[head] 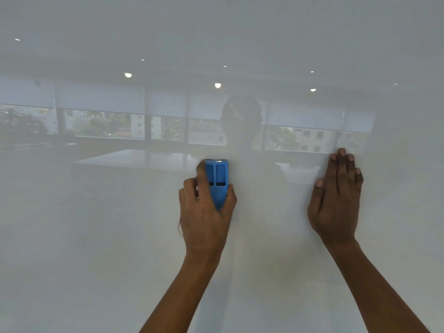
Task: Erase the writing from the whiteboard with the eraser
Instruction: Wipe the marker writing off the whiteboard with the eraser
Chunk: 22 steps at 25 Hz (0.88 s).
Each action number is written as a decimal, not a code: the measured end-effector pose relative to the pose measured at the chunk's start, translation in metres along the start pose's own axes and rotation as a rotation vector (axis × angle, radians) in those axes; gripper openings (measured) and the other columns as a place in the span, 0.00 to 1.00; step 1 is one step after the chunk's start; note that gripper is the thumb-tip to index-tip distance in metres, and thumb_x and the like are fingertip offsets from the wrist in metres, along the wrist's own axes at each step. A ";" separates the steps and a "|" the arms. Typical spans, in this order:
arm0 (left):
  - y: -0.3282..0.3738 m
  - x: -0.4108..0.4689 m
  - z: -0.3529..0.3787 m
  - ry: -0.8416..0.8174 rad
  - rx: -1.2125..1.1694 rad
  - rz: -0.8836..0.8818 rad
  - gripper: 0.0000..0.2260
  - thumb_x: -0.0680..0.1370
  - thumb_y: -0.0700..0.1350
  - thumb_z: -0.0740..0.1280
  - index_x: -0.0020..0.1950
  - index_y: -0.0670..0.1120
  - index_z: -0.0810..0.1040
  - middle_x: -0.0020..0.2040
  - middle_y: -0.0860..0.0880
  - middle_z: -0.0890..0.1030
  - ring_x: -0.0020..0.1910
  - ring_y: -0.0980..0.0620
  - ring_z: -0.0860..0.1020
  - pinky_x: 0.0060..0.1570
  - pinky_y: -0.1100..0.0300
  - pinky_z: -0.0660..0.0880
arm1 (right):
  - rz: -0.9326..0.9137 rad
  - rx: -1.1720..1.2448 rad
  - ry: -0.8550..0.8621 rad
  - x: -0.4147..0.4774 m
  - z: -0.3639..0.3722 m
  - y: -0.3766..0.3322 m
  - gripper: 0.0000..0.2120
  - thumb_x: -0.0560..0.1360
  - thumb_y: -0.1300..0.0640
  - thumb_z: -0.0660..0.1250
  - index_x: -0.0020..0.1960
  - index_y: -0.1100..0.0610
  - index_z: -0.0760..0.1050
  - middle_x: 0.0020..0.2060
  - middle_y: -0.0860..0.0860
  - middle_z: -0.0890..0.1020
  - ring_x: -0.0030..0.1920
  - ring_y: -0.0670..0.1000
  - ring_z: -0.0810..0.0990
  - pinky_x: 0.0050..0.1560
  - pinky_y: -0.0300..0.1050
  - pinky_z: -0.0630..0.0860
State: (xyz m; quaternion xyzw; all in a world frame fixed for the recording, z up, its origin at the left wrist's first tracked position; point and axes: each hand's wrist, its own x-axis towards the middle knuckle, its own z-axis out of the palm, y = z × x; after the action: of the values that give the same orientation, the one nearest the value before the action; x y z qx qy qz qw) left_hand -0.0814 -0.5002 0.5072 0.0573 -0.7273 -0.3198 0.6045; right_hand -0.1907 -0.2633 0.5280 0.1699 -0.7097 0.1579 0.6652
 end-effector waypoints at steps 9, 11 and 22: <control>-0.061 0.016 -0.026 0.138 0.084 -0.037 0.35 0.76 0.60 0.75 0.78 0.50 0.68 0.57 0.47 0.77 0.53 0.43 0.80 0.44 0.45 0.82 | -0.062 0.004 0.035 -0.001 0.003 0.010 0.26 0.84 0.59 0.54 0.80 0.67 0.59 0.79 0.63 0.62 0.81 0.60 0.57 0.80 0.62 0.57; -0.084 0.025 -0.046 0.189 0.006 -0.181 0.35 0.75 0.61 0.76 0.78 0.49 0.70 0.56 0.52 0.75 0.52 0.47 0.79 0.47 0.41 0.82 | -0.067 -0.007 0.048 -0.002 0.004 0.009 0.26 0.84 0.59 0.54 0.80 0.67 0.59 0.79 0.62 0.61 0.81 0.60 0.57 0.80 0.61 0.57; -0.066 -0.034 0.005 0.058 0.250 0.417 0.29 0.78 0.60 0.71 0.74 0.47 0.76 0.61 0.49 0.76 0.46 0.50 0.80 0.34 0.58 0.79 | -0.067 0.003 0.052 -0.002 0.004 0.012 0.25 0.84 0.59 0.54 0.79 0.67 0.61 0.79 0.62 0.62 0.81 0.61 0.58 0.80 0.60 0.57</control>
State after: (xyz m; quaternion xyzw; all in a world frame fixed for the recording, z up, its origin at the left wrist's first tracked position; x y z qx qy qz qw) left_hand -0.0968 -0.5346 0.4428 -0.0108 -0.7395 -0.0938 0.6665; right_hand -0.1992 -0.2544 0.5262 0.1903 -0.6860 0.1411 0.6879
